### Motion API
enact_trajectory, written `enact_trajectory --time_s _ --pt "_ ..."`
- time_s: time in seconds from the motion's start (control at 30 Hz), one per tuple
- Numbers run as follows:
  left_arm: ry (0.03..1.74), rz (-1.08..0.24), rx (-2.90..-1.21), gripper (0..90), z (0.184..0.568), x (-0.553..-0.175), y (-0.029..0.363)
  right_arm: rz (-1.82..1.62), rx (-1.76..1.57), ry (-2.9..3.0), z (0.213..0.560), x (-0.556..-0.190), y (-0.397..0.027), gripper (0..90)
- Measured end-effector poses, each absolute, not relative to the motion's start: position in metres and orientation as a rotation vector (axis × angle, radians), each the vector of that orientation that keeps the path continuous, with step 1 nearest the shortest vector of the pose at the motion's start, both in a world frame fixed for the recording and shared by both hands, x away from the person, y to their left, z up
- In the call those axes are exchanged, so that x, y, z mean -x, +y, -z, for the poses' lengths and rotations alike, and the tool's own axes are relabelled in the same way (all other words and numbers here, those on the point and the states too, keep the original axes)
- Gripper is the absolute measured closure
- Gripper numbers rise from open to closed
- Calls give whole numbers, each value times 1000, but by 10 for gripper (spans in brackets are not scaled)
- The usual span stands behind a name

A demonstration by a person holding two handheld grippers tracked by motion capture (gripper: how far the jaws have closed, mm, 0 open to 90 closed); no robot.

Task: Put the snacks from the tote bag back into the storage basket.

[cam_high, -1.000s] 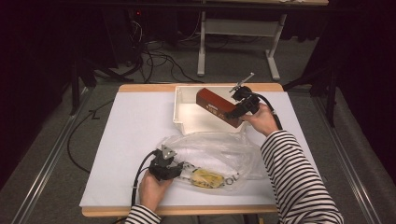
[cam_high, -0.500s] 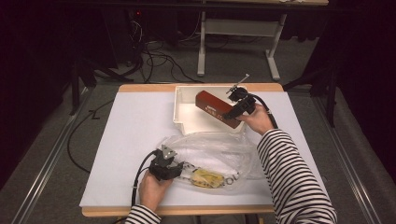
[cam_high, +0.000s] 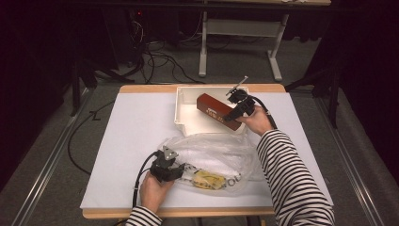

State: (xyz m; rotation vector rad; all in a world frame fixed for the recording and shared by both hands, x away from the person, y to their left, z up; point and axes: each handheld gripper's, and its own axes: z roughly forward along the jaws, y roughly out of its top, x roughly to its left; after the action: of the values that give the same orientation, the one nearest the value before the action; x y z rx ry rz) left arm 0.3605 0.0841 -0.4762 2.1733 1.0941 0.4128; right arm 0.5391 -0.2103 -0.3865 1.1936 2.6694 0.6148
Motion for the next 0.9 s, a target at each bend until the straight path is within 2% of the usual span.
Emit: enact_trajectory --time_s 0.9 --pt "1100 -415 -2173 482 476 -360 84 -547 -1255 2650 403 -551 -207 421"
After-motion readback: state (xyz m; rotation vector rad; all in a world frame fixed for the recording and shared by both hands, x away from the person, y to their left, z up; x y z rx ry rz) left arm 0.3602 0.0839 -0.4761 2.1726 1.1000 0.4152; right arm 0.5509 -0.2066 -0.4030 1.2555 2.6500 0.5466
